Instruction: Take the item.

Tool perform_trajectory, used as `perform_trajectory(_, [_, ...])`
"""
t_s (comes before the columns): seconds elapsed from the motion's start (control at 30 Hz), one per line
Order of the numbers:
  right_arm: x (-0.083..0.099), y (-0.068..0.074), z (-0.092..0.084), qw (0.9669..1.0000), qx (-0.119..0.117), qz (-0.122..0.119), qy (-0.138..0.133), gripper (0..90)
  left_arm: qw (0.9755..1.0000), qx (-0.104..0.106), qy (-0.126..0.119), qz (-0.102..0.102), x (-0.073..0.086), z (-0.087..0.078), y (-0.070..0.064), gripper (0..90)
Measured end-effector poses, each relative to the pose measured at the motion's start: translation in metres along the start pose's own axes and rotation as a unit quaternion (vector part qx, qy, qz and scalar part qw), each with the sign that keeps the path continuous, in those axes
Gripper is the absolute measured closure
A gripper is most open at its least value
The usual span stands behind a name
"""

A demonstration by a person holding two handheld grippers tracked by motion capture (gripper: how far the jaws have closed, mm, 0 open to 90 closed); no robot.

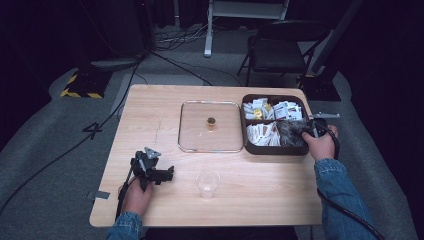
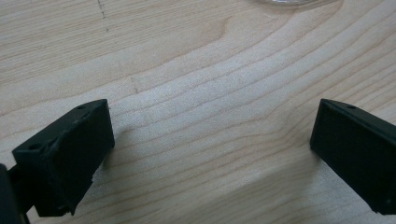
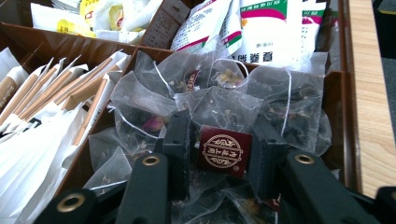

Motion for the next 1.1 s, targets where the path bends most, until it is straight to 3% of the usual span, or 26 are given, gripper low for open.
perform_trajectory(0.2, [-0.003, 0.002, -0.005, 0.9999, -0.002, -0.002, -0.012, 66.3, 1.0, 0.0, 0.0, 0.0, 0.0, 0.0, 0.0, 0.0])
perform_trajectory(0.5, [-0.013, 0.01, -0.022, 0.9985, -0.017, -0.006, -0.052, 66.4, 1.0, 0.0, 0.0, 0.0, 0.0, 0.0, 0.0, 0.0])
perform_trajectory(0.83, [-0.024, 0.024, -0.049, 0.9923, -0.045, -0.022, -0.113, 66.3, 1.0, 0.0, 0.0, -0.001, 0.0, 0.0, 0.0, 0.0])
perform_trajectory(1.1, [-0.029, 0.043, -0.066, 0.9868, -0.071, -0.043, -0.139, 66.3, 1.0, 0.001, 0.0, -0.001, 0.0, 0.0, 0.0, 0.0])
Point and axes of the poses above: each handheld gripper's, and its own axes: z roughly forward along the jaws, x roughly out of its underside, y roughly to its left, the point moved 5 cm from there along z, roughly forward along the jaws, and after that the axes turned 11 degrees about -x, right-handed, at the moved point
